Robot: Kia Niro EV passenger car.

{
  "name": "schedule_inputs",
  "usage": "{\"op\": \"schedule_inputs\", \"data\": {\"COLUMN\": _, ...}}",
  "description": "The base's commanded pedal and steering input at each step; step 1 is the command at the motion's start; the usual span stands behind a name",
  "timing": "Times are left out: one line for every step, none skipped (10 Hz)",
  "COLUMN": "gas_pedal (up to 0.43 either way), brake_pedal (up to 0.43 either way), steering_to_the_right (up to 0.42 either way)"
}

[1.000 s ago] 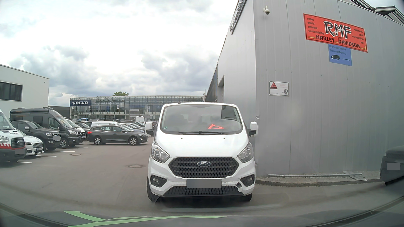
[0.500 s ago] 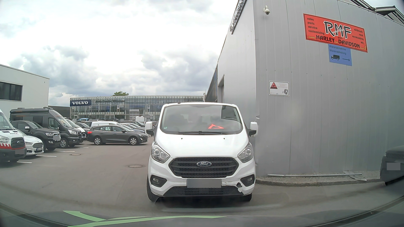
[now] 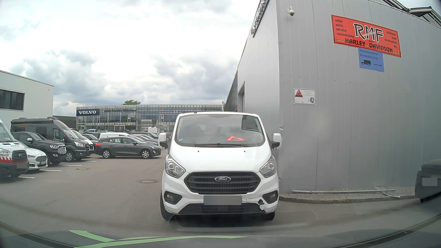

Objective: Follow the waypoints while adhering to traffic rules and regulations

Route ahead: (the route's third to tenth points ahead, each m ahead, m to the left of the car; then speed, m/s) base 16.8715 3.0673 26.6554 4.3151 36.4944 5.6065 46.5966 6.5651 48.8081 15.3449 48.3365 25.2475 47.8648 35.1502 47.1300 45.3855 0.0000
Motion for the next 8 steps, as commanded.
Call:
{"op": "schedule_inputs", "data": {"gas_pedal": 0.000, "brake_pedal": 0.470, "steering_to_the_right": -0.462}}
{"op": "schedule_inputs", "data": {"gas_pedal": 0.000, "brake_pedal": 0.470, "steering_to_the_right": -0.462}}
{"op": "schedule_inputs", "data": {"gas_pedal": 0.000, "brake_pedal": 0.470, "steering_to_the_right": -0.463}}
{"op": "schedule_inputs", "data": {"gas_pedal": 0.000, "brake_pedal": 0.470, "steering_to_the_right": -0.462}}
{"op": "schedule_inputs", "data": {"gas_pedal": 0.000, "brake_pedal": 0.470, "steering_to_the_right": -0.462}}
{"op": "schedule_inputs", "data": {"gas_pedal": 0.000, "brake_pedal": 0.470, "steering_to_the_right": -0.462}}
{"op": "schedule_inputs", "data": {"gas_pedal": 0.000, "brake_pedal": 0.470, "steering_to_the_right": -0.462}}
{"op": "schedule_inputs", "data": {"gas_pedal": 0.000, "brake_pedal": 0.470, "steering_to_the_right": -0.462}}
